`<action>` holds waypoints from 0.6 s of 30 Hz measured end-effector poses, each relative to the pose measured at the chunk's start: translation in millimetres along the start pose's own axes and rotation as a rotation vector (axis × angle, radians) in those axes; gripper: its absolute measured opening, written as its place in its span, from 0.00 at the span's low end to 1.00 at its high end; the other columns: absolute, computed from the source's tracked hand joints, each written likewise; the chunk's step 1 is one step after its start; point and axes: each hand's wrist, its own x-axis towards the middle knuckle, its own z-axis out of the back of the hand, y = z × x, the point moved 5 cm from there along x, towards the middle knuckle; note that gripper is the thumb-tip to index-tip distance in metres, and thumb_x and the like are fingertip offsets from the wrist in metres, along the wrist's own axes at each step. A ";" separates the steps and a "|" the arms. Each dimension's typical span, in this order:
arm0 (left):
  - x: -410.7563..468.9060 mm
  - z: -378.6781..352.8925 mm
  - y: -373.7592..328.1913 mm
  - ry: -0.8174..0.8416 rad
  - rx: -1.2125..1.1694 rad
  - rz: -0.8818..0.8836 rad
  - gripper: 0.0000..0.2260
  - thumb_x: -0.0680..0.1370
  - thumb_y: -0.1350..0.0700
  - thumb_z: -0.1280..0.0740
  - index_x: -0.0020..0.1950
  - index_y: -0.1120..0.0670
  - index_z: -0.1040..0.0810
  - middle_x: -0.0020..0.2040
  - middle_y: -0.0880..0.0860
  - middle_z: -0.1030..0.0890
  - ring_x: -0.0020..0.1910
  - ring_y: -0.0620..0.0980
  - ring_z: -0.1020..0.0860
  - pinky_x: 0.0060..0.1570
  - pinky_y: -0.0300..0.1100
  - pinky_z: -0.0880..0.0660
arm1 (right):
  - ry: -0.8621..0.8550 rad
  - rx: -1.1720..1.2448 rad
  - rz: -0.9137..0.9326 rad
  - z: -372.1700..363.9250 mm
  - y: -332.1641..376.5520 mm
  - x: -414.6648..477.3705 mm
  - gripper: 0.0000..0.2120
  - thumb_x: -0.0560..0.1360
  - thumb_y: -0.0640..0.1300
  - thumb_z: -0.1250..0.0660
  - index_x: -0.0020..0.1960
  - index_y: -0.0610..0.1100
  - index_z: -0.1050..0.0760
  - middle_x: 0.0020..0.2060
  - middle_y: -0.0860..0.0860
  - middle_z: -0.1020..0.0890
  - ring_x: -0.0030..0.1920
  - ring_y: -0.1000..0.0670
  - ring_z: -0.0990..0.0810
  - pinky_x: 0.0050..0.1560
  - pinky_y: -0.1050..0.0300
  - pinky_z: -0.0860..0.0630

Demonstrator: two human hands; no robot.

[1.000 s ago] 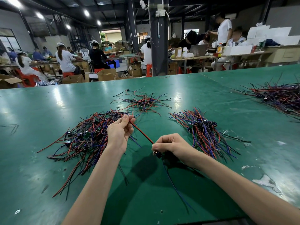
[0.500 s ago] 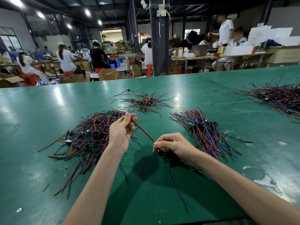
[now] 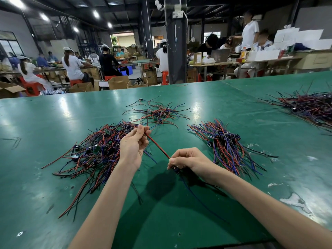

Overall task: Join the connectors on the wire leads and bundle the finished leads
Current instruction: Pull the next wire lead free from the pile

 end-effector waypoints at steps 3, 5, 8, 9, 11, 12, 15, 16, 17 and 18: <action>0.0 0.2 0.3 -0.012 0.031 -0.009 0.08 0.79 0.58 0.36 0.46 0.60 0.20 0.32 0.50 0.17 0.25 0.40 0.26 0.28 0.31 0.26 | 0.001 -0.021 0.003 -0.1 0.0 -0.1 0.07 0.75 0.36 0.33 0.39 0.41 0.21 0.32 0.54 0.17 0.32 0.61 0.24 0.37 0.70 0.30; -0.1 1.9 0.1 -0.029 0.085 -0.036 0.08 0.79 0.58 0.36 0.45 0.59 0.19 0.32 0.49 0.17 0.26 0.39 0.27 0.28 0.31 0.26 | 0.004 -0.017 0.001 -0.1 -0.4 -0.4 0.06 0.75 0.36 0.33 0.40 0.39 0.21 0.31 0.54 0.17 0.31 0.60 0.25 0.35 0.70 0.30; -0.3 3.5 -2.0 -0.069 0.242 -0.146 0.08 0.78 0.57 0.34 0.42 0.56 0.18 0.32 0.47 0.18 0.26 0.38 0.29 0.29 0.30 0.29 | 0.004 -0.013 -0.005 -0.3 -0.6 -0.6 0.06 0.75 0.36 0.32 0.39 0.39 0.21 0.31 0.53 0.17 0.31 0.60 0.24 0.35 0.70 0.29; -0.4 3.2 -2.7 -0.078 0.275 -0.180 0.09 0.78 0.56 0.34 0.41 0.55 0.18 0.31 0.46 0.18 0.26 0.38 0.30 0.30 0.30 0.30 | 0.002 -0.012 -0.005 -0.1 -1.1 -0.4 0.06 0.75 0.36 0.32 0.39 0.39 0.21 0.31 0.53 0.17 0.30 0.60 0.24 0.34 0.70 0.29; -0.5 3.1 -3.5 -0.092 0.288 -0.205 0.09 0.78 0.55 0.34 0.41 0.55 0.18 0.31 0.46 0.18 0.27 0.38 0.30 0.30 0.30 0.30 | -0.019 -0.008 -0.007 0.8 -2.0 -0.2 0.06 0.74 0.36 0.31 0.38 0.39 0.21 0.30 0.53 0.18 0.30 0.59 0.24 0.33 0.69 0.30; -0.6 3.6 -3.9 -0.094 0.275 -0.198 0.09 0.78 0.55 0.33 0.41 0.55 0.17 0.32 0.46 0.18 0.27 0.38 0.29 0.30 0.30 0.29 | -0.042 -0.006 -0.009 1.9 -2.4 0.1 0.06 0.74 0.37 0.31 0.38 0.40 0.20 0.30 0.52 0.18 0.30 0.57 0.24 0.34 0.67 0.30; -1.7 1.4 0.1 -0.037 0.220 -0.103 0.11 0.73 0.49 0.31 0.44 0.57 0.18 0.35 0.48 0.17 0.29 0.40 0.27 0.32 0.32 0.26 | -0.173 0.047 -0.013 9.3 -4.2 3.5 0.06 0.72 0.38 0.29 0.36 0.43 0.19 0.32 0.50 0.18 0.34 0.51 0.26 0.35 0.63 0.30; -3.5 -2.1 3.8 0.012 0.238 -0.055 0.14 0.70 0.47 0.31 0.45 0.57 0.19 0.37 0.48 0.17 0.29 0.40 0.26 0.32 0.32 0.25 | -0.229 0.086 -0.010 13.0 -4.0 4.7 0.06 0.72 0.38 0.28 0.36 0.44 0.19 0.32 0.50 0.18 0.34 0.52 0.25 0.36 0.63 0.30; -5.9 -7.3 9.1 0.069 0.291 -0.009 0.16 0.69 0.45 0.31 0.46 0.57 0.19 0.38 0.48 0.17 0.31 0.40 0.25 0.33 0.32 0.25 | -0.284 0.123 -0.005 17.3 -4.4 5.8 0.07 0.72 0.39 0.28 0.35 0.45 0.20 0.32 0.50 0.18 0.34 0.53 0.24 0.38 0.62 0.29; -9.9 -13.5 15.5 0.135 0.364 0.034 0.17 0.68 0.45 0.31 0.47 0.57 0.20 0.39 0.48 0.16 0.32 0.40 0.24 0.34 0.33 0.25 | -0.327 0.158 -0.008 21.2 -3.9 5.9 0.07 0.71 0.39 0.28 0.35 0.46 0.20 0.33 0.51 0.18 0.35 0.55 0.23 0.40 0.62 0.30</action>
